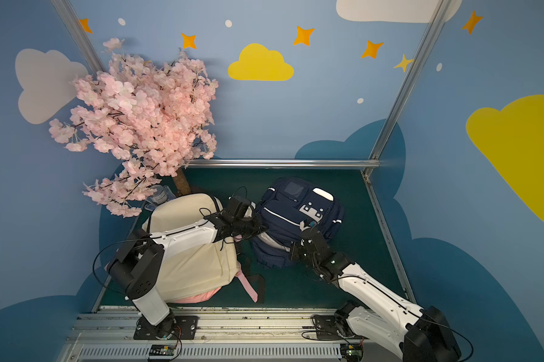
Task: Zip up the backpack
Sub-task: Zip the zipper on the backpack.
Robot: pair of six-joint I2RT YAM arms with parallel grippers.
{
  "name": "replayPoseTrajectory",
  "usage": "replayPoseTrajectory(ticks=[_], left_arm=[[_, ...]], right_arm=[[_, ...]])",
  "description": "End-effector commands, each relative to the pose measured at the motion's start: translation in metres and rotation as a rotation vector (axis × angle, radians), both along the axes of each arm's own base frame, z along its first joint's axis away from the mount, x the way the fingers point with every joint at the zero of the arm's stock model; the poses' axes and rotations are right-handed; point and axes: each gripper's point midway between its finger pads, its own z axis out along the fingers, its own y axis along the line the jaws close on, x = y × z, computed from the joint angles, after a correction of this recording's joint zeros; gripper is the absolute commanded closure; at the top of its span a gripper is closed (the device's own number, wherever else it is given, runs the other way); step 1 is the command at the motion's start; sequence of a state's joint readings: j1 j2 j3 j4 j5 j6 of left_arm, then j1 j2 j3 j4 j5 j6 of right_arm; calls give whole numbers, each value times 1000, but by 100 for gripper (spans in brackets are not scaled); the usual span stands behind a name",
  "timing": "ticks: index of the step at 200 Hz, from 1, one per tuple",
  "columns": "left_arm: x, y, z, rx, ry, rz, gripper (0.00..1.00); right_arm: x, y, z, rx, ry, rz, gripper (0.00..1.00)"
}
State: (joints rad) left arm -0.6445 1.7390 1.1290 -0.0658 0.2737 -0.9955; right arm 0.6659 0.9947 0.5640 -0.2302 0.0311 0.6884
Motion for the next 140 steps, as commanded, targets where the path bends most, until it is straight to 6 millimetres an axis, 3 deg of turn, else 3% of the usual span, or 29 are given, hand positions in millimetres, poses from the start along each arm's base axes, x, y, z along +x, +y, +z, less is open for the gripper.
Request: replayPoseTrajectory(ticks=[1,37,57,103,107,140], left_arm=[[20,25,-6,134,-63,76,83],[-4,-2,-4,113,-57,13,55],[-19,-17,-5,94,-52,-21,47],[-35,-47,-16,51,-18,-79,46],[-36,-48,-17,49,-16,-81,46],[-35,-55,-28,57,3,-93,51]], right_arm=[[2,-12,-6,-32,3,-22,100],[10,16,13,30,-13,24,100],[13,28,18,43,-24,51,100],[8,55,10,50,-3,119,100],[11,61,21,67,-22,125,100],[10,79,26,93,-22,170,100]])
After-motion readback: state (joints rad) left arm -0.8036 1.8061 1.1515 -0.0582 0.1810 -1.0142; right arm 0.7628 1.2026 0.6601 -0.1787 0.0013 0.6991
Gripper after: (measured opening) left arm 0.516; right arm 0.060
